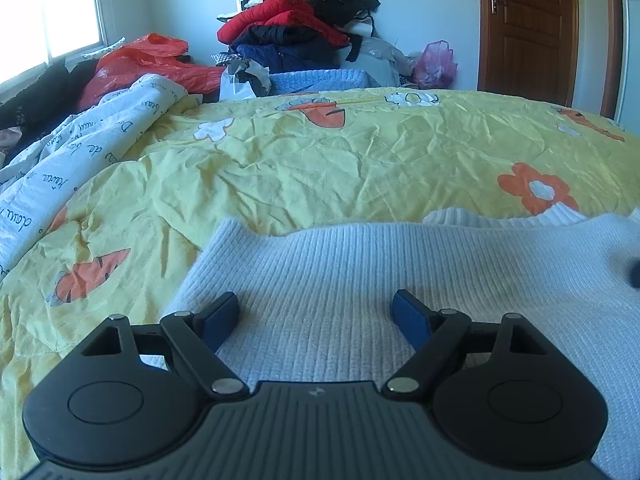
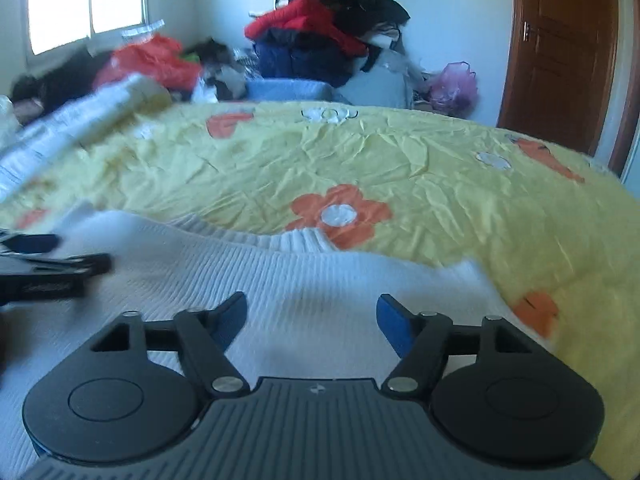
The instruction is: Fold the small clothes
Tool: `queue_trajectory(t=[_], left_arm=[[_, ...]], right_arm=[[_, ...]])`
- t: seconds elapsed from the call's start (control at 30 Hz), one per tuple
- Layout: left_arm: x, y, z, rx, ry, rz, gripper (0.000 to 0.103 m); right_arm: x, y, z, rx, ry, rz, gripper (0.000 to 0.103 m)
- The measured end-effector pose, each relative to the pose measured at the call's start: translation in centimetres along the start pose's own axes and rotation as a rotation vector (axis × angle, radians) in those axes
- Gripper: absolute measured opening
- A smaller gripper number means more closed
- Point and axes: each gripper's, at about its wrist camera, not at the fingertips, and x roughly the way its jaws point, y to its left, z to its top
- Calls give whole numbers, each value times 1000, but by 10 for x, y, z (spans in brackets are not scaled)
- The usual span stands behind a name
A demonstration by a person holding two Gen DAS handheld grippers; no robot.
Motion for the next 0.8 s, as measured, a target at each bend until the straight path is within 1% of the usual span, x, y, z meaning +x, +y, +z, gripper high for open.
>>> queue_trajectory(t=[0.03,0.07,0.1,0.13,0.17,0.2,0.23,0.27,0.3,0.33,0.37,0.43,0.47,0.5,0.53,0.57,0.6,0.63,0.67,0.73,0.8], left_arm=[[1,0,0,-1,1,-2,86],[2,0,1,-2,2,-6,86],[3,0,1,-2,3,-8,86],[3,-1,1,2,2,-5,86],[3,-2,1,5,2,-3,86],[2,-3,1,4,3,-3,86],[2,-3,1,5,4,1,86],[-1,-6,1,12,3,19,86],[-8,-9,1,19,-6,41,87],[-18,-11,1,15,-14,61,87],[-30,-12,-1,-2,-23,57,87],[-58,-14,-10,-24,-58,-37,87],[-70,-18,-17,-18,-76,-73,87],[-76,-22,-23,-2,-80,-86,87],[-77,-26,-30,23,-66,-91,87],[-70,-30,-38,45,-25,-90,88],[-63,-28,-45,44,-13,-93,88],[-62,-24,-51,21,-53,-115,91],[-60,-21,-54,18,-69,-127,91],[-57,-26,-54,43,-85,-114,92],[-58,-29,-52,48,-84,-105,93]], right_arm=[[-3,-10,-8,-4,18,-19,83],[0,-19,-18,-20,43,-53,81],[1,-35,-28,-11,20,-40,83],[-1,-49,-28,60,18,-6,81],[-3,-56,-23,105,26,-14,77],[-4,-55,-18,89,36,-74,69],[-5,-51,-16,64,36,-128,68],[-10,-47,-15,62,32,-154,69],[-18,-45,-16,76,26,-146,70],[-28,-43,-18,86,9,-103,71],[-37,-41,-21,88,-12,-65,71],[-54,-38,-29,74,-46,-34,78],[-56,-38,-32,64,-45,-33,80],[-56,-40,-36,55,-34,-41,81],[-51,-45,-41,53,-11,-57,82],[-47,-52,-48,54,0,-72,83],[-44,-60,-55,60,-21,-61,90],[-42,-70,-59,90,-38,-30,91],[-41,-73,-58,108,-38,-18,91],[-40,-66,-57,79,-23,-35,95],[-42,-62,-60,72,-29,-44,95]])
